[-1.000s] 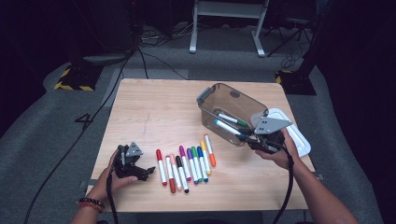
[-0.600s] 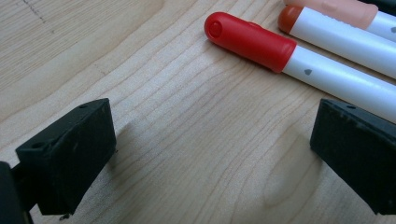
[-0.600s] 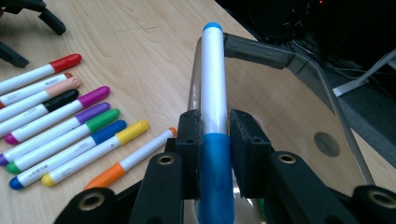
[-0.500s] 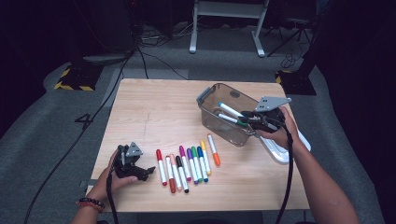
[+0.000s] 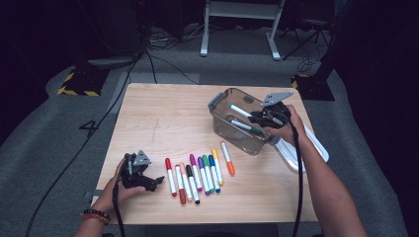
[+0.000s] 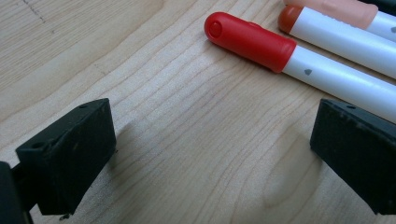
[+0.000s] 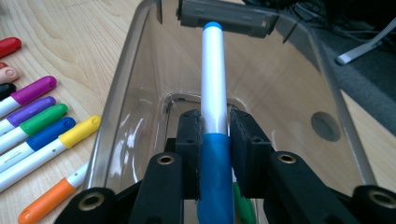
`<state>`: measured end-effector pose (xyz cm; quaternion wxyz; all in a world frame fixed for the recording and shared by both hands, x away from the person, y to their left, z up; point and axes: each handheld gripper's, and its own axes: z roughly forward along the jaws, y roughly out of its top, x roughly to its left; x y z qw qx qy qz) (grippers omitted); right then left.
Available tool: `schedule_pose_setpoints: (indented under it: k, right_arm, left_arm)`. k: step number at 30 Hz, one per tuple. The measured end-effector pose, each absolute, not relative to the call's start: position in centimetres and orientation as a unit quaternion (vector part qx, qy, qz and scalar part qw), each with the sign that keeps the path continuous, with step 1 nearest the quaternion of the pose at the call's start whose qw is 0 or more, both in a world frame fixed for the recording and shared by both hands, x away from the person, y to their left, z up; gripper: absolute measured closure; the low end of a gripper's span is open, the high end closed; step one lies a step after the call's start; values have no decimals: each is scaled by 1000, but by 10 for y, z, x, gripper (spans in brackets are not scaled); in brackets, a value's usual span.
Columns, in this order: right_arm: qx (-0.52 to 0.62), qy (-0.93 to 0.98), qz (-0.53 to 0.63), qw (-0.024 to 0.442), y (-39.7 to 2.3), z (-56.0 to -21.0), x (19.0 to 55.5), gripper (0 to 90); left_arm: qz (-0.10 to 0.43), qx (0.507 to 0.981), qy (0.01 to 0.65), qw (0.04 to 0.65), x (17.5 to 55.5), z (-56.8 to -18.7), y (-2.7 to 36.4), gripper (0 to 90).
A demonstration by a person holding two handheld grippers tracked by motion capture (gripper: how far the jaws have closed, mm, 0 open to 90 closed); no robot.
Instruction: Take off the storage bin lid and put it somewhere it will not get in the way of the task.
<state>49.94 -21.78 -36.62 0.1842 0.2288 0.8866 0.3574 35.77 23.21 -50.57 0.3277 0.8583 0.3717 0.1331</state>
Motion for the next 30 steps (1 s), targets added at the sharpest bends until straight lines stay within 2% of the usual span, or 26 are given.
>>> schedule_pose_setpoints:
  k: [9,26,30]
  right_arm:
    - [231,902,330,158,-205,-381,511,748]
    - [217,930,273,114,-195,-394,509,745]
    - [223,931,265,115,-195,-396,509,709]
  left_arm:
    - [133,858,372,328,358,-506,232,5]
    - [133,858,372,328,358,-506,232,4]
    - [133,858,371,328,358,-506,232,4]
